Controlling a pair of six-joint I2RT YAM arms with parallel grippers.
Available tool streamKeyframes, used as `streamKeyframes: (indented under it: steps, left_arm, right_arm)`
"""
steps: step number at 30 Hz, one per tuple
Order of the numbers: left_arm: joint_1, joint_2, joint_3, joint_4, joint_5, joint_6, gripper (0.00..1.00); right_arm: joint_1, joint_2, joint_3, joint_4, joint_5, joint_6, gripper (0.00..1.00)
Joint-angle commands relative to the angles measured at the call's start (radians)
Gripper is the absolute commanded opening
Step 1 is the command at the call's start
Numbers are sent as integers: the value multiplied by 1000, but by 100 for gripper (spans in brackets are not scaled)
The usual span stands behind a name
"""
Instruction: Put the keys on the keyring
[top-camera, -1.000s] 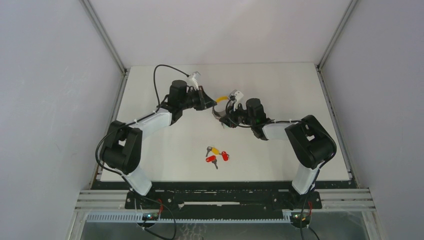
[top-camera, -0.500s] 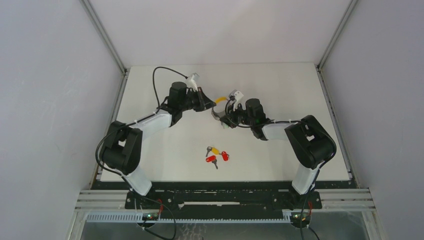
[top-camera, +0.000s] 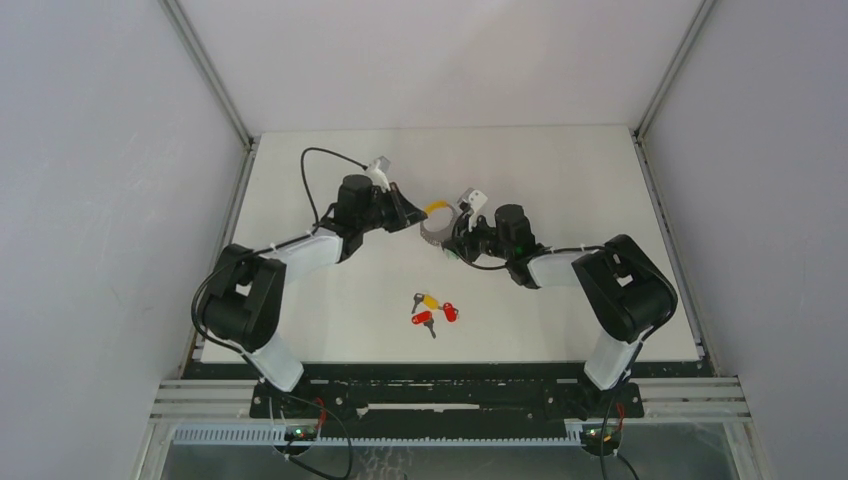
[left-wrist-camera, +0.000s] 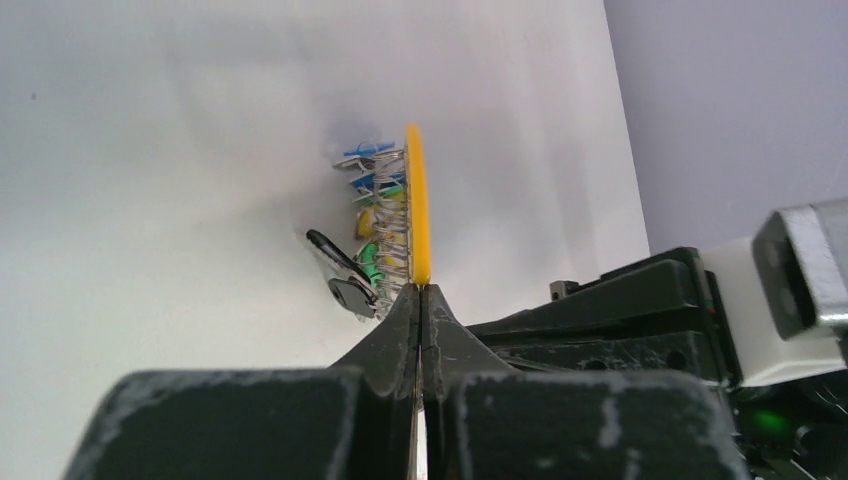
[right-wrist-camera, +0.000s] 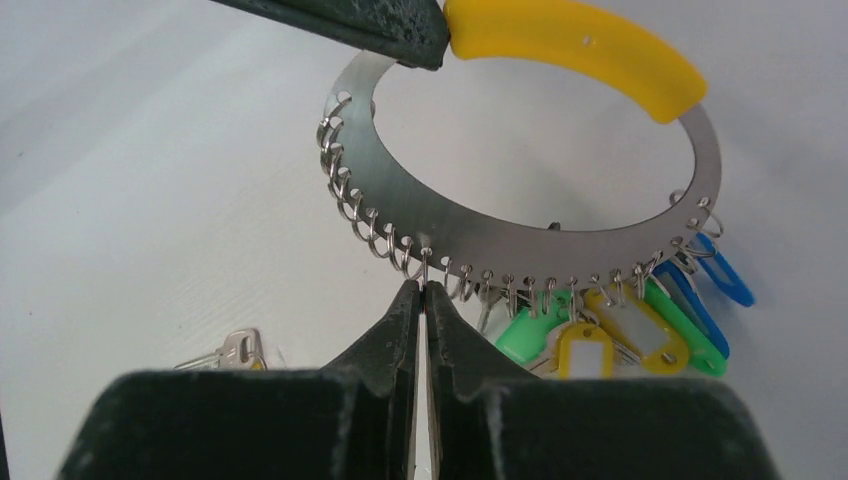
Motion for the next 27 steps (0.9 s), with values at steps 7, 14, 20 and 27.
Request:
streamKeyframes:
  steps: [7,14,20,27]
  left_arm:
    - [0,-55,-182,288,-52,-232,3]
    - [-3,-56,-259,358,-53,-272,15]
    - [-8,-63,-371,429,-66,-287,28]
    - [-5,-126,-495,474,-93,-253,41]
  right_arm:
    - [18,-59,-26,115,-8,-68,0]
    - [54,-62,-83,169,34,-111,0]
    - [73,-59,-115,187,46,-139,0]
    - [80,-95,-140,171,86,-173,0]
